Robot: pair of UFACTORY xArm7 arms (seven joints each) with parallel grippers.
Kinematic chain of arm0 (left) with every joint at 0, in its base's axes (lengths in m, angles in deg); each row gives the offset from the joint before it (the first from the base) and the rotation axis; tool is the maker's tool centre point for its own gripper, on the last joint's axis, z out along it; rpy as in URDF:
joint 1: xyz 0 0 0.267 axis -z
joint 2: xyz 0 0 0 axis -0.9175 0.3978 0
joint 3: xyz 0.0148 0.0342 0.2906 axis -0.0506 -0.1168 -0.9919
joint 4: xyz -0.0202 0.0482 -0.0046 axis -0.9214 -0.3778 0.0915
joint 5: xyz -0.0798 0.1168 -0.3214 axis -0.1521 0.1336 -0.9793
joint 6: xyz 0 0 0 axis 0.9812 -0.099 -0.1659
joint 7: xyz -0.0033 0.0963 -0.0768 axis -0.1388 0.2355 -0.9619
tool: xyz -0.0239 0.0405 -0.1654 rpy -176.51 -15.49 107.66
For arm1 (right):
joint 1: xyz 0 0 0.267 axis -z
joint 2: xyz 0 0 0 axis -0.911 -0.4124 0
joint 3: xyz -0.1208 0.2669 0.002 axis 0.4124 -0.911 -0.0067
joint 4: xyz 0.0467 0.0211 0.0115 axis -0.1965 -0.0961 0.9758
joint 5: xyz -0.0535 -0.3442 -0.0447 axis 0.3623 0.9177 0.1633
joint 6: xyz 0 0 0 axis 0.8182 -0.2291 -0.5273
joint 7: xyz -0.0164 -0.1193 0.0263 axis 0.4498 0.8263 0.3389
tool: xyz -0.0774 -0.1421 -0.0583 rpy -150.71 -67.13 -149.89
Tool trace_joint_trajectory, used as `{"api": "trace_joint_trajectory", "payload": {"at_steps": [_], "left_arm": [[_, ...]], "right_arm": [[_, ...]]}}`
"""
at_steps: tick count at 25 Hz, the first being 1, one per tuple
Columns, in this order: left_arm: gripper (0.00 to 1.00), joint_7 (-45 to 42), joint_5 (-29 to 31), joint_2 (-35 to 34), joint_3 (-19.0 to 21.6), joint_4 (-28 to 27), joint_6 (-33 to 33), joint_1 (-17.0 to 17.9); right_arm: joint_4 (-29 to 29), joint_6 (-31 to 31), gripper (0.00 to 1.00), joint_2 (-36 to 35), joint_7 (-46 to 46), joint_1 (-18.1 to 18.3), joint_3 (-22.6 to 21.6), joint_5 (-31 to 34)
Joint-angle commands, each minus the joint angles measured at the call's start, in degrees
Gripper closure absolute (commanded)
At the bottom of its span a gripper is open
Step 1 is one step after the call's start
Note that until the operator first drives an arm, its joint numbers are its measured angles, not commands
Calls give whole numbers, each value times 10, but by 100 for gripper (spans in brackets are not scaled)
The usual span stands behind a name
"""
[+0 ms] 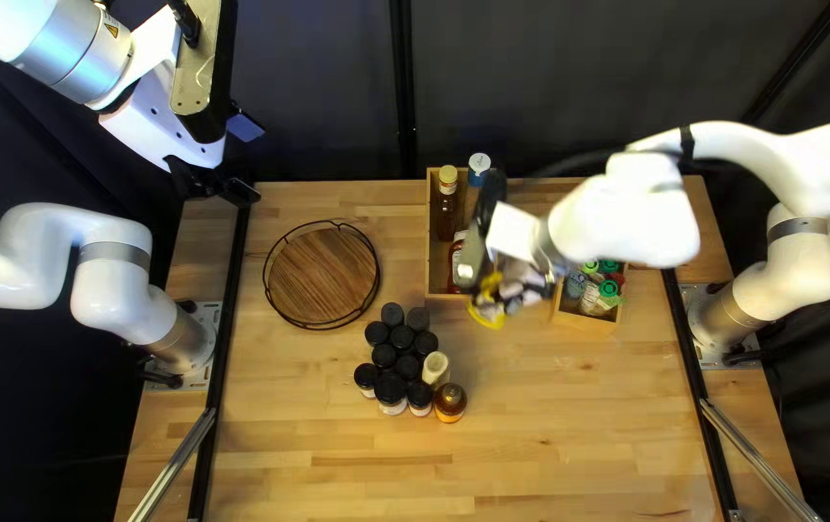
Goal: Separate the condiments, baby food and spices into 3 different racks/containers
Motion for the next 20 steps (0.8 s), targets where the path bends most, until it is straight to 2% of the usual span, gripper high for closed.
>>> {"api": "trace_joint_trajectory", "payload": {"at_steps": [1, 4, 7, 13, 20], "left_arm": [[0, 0, 0, 0, 0, 0, 0, 0], [0, 0, 0, 0, 0, 0, 0, 0], [0, 0, 0, 0, 0, 0, 0, 0], [0, 0, 0, 0, 0, 0, 0, 0], [0, 0, 0, 0, 0, 0, 0, 0]], "right_arm": [[27, -17, 99, 38, 16, 18, 19, 1], [51, -26, 99, 71, 6, 28, 28, 7], [78, -23, 100, 98, -45, 30, 30, 25], [82, -33, 100, 114, -163, 23, 32, 66], [64, -31, 100, 111, -380, 10, 30, 140]]}}
